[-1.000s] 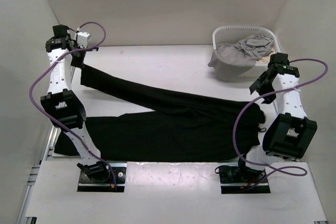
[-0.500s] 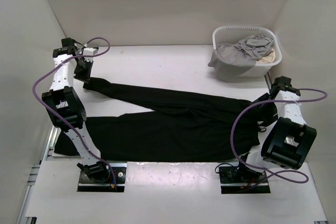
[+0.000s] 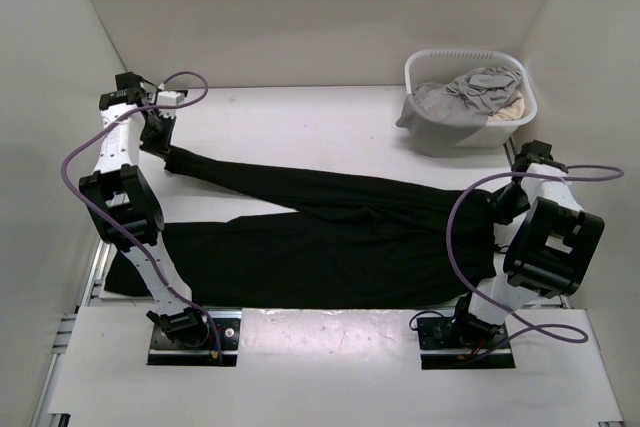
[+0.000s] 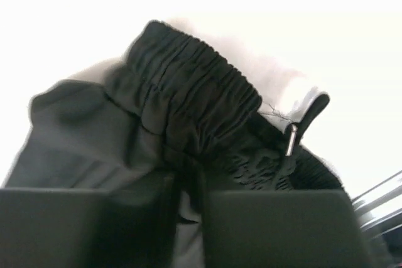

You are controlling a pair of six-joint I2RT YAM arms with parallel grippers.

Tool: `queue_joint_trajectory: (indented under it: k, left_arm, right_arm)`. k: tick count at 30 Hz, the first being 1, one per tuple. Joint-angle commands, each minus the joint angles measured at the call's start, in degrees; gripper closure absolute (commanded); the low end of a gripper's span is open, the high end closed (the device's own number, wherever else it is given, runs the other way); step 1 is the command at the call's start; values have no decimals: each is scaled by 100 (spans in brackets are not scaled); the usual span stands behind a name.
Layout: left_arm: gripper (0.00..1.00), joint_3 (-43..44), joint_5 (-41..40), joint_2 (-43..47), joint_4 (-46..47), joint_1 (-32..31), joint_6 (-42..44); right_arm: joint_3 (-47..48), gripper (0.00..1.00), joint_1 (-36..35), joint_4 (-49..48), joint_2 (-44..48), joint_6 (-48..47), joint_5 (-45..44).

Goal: Fold and stack the trousers
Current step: Flatten the trousers out

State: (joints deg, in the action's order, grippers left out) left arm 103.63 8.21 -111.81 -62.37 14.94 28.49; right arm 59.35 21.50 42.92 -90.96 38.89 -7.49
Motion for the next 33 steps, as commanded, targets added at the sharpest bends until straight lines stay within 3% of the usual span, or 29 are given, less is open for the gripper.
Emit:
queue_joint_trajectory:
  k: [1, 3, 8, 12, 13, 17, 21, 23, 24, 26, 29, 31, 33]
  left_arm:
    - [86, 165, -117, 300, 41, 44, 43]
    - [86, 384, -196, 300, 41, 44, 95]
    - [86, 1202, -565, 300, -266, 97, 323]
    - [86, 1081, -1022, 712, -390, 149, 403]
    - [86, 836, -1023, 913, -390, 202, 403]
    - [86, 150, -646, 1362, -495, 343, 280]
    - [86, -658, -592, 1890, -557, 421, 227]
    - [86, -1376, -592, 2153, -557, 509, 227]
    - [86, -1642, -644, 2389, -557, 597, 279]
    - [86, -2335, -697, 2602, -417, 755, 332]
    - [86, -2742, -558, 2743, -250, 853, 385]
    - [86, -2805, -435, 2683, -249, 975, 385]
    - [86, -2718, -250, 2507, -249, 1037, 385]
  right_arm:
    - [480, 91, 56, -134, -44, 31, -516]
    - [603, 100, 56, 58, -45, 30, -604]
    - [1209, 100, 56, 358, 305, -180, -719]
    - [1255, 100, 161, 604, 439, -452, -667]
    - [1167, 95, 162, 604, 439, -453, -666]
    - [675, 59, 355, 271, 229, -664, 183]
    - [464, 52, 416, 208, 315, -725, 626]
    - [411, 41, 486, 208, 525, -778, 573]
    - [410, 30, 487, 208, 579, -778, 573]
    - [410, 24, 644, 208, 640, -778, 520]
    - [358, 20, 952, -265, 448, -786, 1317]
    - [532, 20, 1006, -503, -41, -927, 1854]
    - [1033, 23, 919, -268, -508, -1208, 1612]
